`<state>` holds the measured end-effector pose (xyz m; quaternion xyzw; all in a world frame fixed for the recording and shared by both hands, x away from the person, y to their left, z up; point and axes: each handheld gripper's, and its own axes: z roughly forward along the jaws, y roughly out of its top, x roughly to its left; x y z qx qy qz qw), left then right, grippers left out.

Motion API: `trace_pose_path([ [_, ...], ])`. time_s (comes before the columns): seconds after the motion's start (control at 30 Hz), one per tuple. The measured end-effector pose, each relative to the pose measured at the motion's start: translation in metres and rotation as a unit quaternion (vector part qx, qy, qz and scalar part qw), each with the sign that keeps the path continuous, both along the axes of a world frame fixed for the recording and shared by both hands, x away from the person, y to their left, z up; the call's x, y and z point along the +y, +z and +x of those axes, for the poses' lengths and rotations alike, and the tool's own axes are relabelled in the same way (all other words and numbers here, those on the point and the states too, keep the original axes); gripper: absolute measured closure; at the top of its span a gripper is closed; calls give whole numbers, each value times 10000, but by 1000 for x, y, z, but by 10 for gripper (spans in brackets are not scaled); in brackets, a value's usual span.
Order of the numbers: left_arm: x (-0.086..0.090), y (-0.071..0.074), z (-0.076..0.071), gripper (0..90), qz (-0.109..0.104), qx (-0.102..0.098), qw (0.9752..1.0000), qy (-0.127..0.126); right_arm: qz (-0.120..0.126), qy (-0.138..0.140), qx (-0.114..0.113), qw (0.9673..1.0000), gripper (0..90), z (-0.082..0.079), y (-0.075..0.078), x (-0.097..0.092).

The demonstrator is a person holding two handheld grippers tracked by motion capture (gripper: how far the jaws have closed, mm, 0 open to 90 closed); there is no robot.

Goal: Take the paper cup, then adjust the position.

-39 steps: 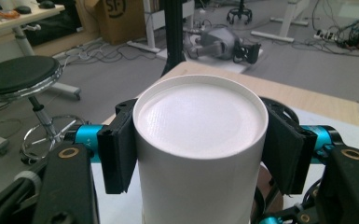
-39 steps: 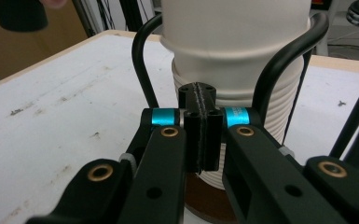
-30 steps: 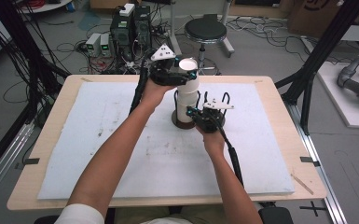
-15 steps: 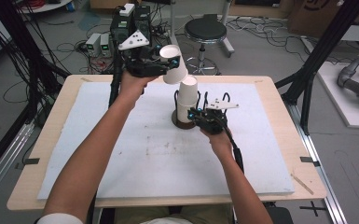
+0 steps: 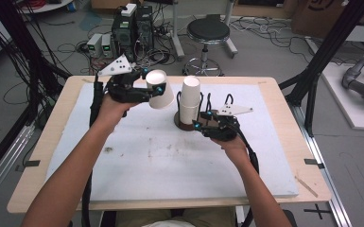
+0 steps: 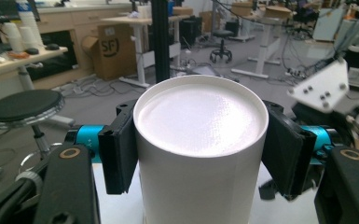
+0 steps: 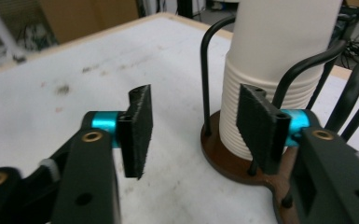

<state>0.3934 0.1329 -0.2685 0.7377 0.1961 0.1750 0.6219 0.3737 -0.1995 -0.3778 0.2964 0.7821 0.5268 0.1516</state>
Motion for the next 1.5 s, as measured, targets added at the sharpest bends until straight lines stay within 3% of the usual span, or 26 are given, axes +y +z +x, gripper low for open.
trace_pose_path([
  [0.13,2,-13,-14,351,55,66,9999,-100,-305,225,-126,9992,348,-7,-1,-5],
  [0.47,7,-46,-38,350,-13,268,9996,-61,-177,508,-243,9983,217,-22,-4,-22],
  [0.6,8,-57,-44,350,92,335,9994,22,-161,544,-377,9977,211,-28,-6,-32],
  [0.7,8,-65,-44,350,95,458,9989,-41,-128,557,-425,9975,207,-30,-6,-41],
  [1.0,4,-82,-52,349,138,577,9980,-223,-46,596,-519,9969,208,-32,-6,-50],
  [1.33,-3,-84,-56,345,256,597,9971,-388,-168,734,-588,9954,207,-40,-5,-52],
  [1.5,-8,-86,-57,345,146,618,9970,-437,-161,808,-617,9947,208,-41,-6,-49],
])
